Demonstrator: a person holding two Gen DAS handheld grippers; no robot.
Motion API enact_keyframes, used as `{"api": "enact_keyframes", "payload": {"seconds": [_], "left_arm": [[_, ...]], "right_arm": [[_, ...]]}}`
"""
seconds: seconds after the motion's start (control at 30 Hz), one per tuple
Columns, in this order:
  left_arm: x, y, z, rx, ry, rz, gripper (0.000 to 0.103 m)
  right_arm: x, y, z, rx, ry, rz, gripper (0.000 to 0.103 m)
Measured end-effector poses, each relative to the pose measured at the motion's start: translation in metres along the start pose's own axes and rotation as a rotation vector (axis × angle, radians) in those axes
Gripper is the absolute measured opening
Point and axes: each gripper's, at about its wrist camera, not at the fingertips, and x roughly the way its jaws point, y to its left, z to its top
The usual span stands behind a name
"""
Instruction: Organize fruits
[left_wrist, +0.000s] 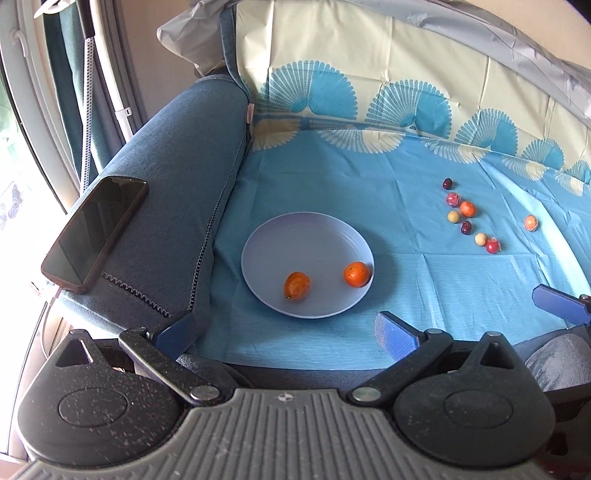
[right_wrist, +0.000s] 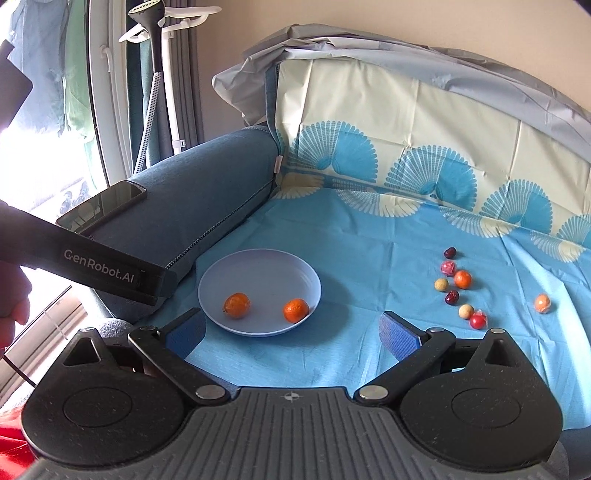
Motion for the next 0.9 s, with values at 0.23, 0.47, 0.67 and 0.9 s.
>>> {"api": "enact_keyframes", "payload": {"seconds": [0.23,0.47,0.67,0.9], "left_arm": [[0.013,-0.017,0.009,0.024,0.023,-0.009,0.103],[0.037,-0.045,0.026,0.062,0.050,-0.028,0.103],[0.071,-0.087,0.057,0.109,0.059,-0.070,0.103],[0.144,-0.166,0.116,0.155,0.058,-0.184,0.103]], "right_arm": [[0.008,-0.013,-0.003,0.046,0.012,-0.014,0.100],[0.018,-0.053,-0.008,0.125,0.020,-0.093,0.100],[0.033,-0.119,-0.012,0.201,0.019,-0.224,0.100],[0.078,-0.245,-0.014,0.341,0.012,-0.434,0.100]]}}
